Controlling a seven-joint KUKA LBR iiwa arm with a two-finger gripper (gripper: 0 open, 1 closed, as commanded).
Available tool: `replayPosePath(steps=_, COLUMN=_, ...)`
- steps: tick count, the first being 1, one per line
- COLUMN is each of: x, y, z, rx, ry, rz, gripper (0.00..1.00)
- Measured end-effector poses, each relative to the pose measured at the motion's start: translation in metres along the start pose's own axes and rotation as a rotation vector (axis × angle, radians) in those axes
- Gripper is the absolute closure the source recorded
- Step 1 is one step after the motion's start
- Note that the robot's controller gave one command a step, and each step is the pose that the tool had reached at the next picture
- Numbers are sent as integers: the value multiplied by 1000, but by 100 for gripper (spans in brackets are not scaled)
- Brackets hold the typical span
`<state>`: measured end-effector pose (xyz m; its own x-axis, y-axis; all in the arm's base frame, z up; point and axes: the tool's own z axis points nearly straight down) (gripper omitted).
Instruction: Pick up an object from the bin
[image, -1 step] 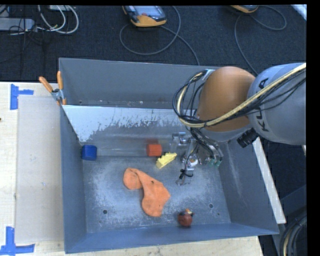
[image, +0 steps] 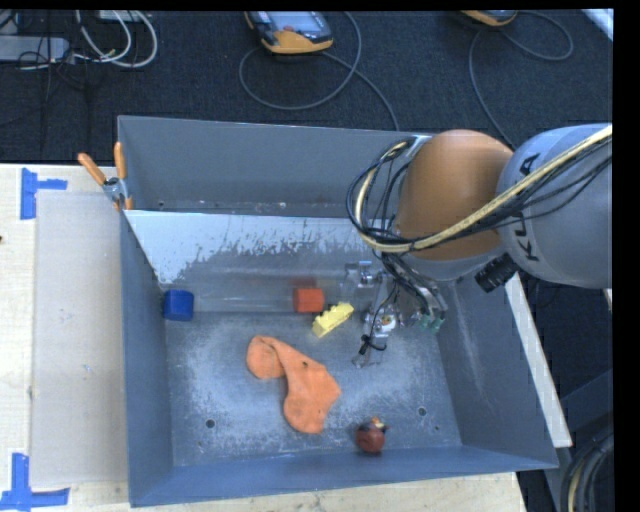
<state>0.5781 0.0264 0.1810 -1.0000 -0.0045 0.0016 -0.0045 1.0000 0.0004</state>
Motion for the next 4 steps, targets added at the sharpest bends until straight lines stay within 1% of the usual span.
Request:
replayPosePath(steps=1, x=-3, y=36, z=77, rx=0, ry=2, rz=105, gripper=0)
replayPosePath(steps=2, x=-1, y=46, z=95, rx=0, ry=8, rz=125, gripper=0)
replayPosePath(steps=3, x=0, y=64, z=65, rx=0, ry=3, rz=271, gripper=0)
replayPosePath(steps=4, x=1, y=71, z=96, rx=1, ry=7, rz=393, gripper=0)
